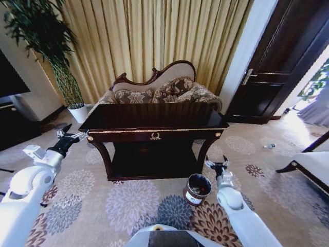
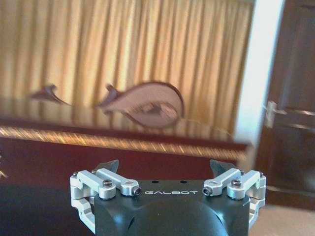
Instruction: Move to the front of the table and place the trash on the table into the trash bin.
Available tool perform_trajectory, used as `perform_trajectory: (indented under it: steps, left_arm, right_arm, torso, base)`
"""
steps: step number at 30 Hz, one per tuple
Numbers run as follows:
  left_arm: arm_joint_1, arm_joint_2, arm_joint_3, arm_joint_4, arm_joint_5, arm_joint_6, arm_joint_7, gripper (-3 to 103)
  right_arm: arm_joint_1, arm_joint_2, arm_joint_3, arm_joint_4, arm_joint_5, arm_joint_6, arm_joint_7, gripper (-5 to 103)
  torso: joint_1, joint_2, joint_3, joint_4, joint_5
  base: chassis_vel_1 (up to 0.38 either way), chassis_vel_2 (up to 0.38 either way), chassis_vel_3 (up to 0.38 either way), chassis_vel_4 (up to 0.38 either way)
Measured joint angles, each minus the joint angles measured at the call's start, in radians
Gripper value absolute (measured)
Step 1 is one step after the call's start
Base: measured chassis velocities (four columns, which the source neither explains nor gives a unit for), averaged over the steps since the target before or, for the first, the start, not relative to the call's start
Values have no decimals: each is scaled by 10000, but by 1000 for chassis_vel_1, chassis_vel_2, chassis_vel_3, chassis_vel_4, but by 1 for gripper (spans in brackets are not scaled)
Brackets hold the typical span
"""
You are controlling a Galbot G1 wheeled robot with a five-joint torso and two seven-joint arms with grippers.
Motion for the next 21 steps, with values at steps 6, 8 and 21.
perform_trajectory:
  steps: [6,8,21]
  left_arm:
    - [353,-211,-263,-380,-191,1,-205,100]
    - [430,-215,-355,-381,-203,-2,-184,100]
    - [571,-143,-645,-259,-339,-14,240,100]
  right_arm:
    - [-199,-693,-216,1623,772,-448,155,100]
    - [-284,-751,-216,1937,935,-582,178,100]
    - [-642,-894,-115,3177,1038,-1049,194,100]
  torso:
    - [0,0,0,0,0]
    - [0,0,0,-1,0]
    - [0,0,0,-2,-1]
  base:
    - [0,0,0,0]
    - [0,0,0,0]
    - [0,0,0,0]
